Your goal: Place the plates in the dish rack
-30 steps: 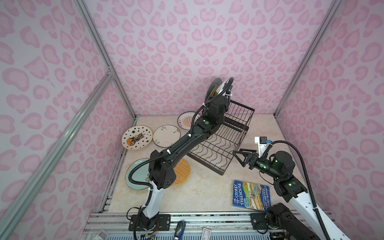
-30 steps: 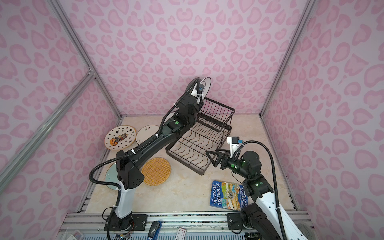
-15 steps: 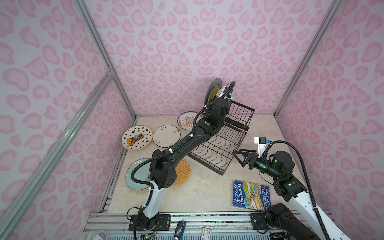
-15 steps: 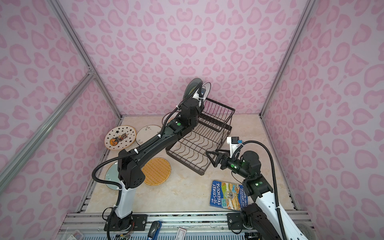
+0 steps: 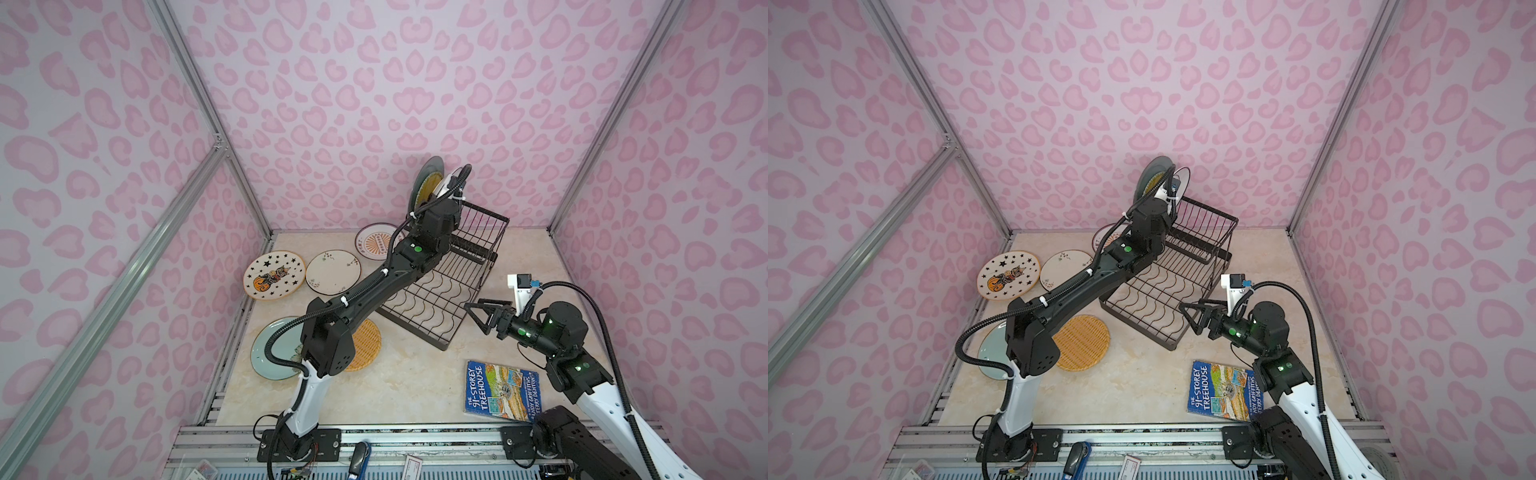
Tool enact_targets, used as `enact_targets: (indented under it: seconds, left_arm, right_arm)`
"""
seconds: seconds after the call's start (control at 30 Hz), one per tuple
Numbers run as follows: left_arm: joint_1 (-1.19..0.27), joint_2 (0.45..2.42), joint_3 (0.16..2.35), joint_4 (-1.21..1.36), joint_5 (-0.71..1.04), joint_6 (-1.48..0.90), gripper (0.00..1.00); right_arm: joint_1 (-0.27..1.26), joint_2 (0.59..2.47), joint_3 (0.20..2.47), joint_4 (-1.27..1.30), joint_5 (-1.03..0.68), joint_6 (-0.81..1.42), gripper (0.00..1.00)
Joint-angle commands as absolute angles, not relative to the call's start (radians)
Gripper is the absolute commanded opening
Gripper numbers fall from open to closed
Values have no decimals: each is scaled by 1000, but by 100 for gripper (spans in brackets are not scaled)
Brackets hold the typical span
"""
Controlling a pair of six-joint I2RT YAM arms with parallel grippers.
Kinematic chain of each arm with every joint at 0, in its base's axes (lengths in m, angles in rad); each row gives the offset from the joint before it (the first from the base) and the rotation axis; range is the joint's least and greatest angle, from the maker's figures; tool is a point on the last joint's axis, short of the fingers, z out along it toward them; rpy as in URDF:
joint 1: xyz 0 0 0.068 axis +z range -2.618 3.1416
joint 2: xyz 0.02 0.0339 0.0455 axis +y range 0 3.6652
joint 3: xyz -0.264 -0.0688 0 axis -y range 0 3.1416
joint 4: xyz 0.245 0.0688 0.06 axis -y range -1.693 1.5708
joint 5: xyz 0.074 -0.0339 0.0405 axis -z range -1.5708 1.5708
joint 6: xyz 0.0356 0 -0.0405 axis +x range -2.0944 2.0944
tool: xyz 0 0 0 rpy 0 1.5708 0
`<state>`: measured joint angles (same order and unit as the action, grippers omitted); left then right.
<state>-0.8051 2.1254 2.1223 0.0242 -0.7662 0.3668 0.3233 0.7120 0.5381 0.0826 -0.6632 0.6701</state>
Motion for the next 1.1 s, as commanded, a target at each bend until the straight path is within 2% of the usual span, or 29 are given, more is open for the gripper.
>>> enact_targets:
  seconds: [0.0, 0.43, 1.07]
  left_arm:
    - [-804, 2139, 2122, 68, -788, 356, 4]
    - [-805, 2171, 2158, 67, -907, 329, 4]
    - [-807, 2201, 2194, -66, -856, 282, 4]
  right_arm:
    - [324, 713, 532, 104, -680, 660, 97]
    - [324, 717, 528, 103, -693, 646, 97]
    - [325, 716, 525, 86, -701, 614, 97]
